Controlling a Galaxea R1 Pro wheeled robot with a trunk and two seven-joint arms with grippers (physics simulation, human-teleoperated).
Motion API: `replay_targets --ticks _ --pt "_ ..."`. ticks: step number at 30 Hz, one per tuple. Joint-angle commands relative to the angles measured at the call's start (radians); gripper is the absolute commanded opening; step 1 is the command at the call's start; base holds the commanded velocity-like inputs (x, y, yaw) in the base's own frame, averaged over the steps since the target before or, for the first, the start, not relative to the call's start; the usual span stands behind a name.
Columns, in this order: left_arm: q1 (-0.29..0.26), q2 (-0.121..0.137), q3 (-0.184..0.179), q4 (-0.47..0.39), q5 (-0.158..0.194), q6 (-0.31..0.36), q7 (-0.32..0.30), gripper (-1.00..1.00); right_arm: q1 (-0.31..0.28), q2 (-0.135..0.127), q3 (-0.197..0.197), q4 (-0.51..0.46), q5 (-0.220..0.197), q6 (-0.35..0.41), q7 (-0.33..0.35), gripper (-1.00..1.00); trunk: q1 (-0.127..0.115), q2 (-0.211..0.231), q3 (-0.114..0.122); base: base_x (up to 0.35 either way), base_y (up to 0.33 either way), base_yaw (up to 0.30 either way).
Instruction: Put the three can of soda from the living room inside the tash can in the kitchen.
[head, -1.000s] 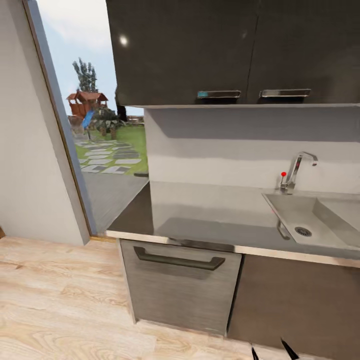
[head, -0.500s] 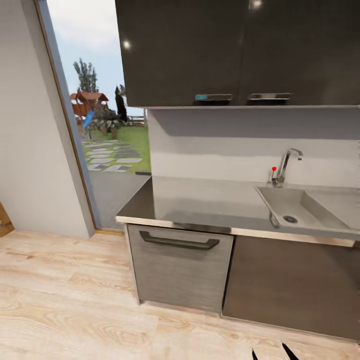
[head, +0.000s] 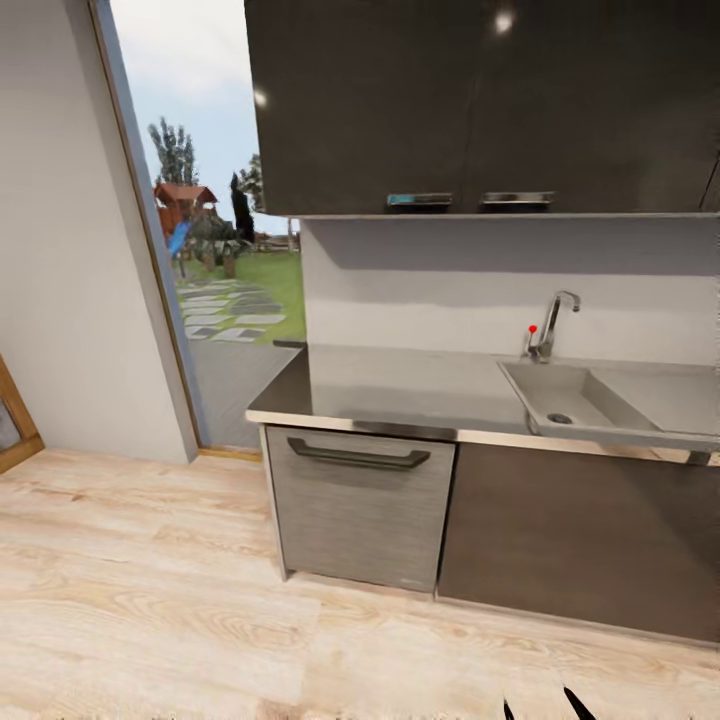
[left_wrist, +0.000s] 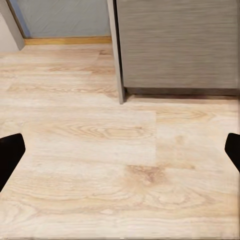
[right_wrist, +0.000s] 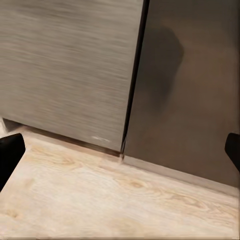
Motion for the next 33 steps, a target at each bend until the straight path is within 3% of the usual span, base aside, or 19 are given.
replay_targets --ticks 1,28,33 --pt "0.000 0.000 0.000 0.000 0.000 0.000 0.000 1.00 0.000 0.000 0.000 0.000 0.000 0.000 0.000 1.00 0.000 0.000 0.000 -0.209 0.000 0.000" --pt "0.000 -0.001 0.000 0.000 -0.001 0.000 0.000 1.00 0.000 0.003 0.003 0.005 0.000 0.000 -0.001 1.00 0.000 0.000 0.000 -0.300 -0.015 0.000" --pt "0.000 -0.001 0.000 0.001 -0.002 0.001 0.000 1.00 -0.001 0.005 0.003 0.009 0.000 0.001 -0.002 1.00 0.000 0.000 0.000 -0.130 -0.032 0.000"
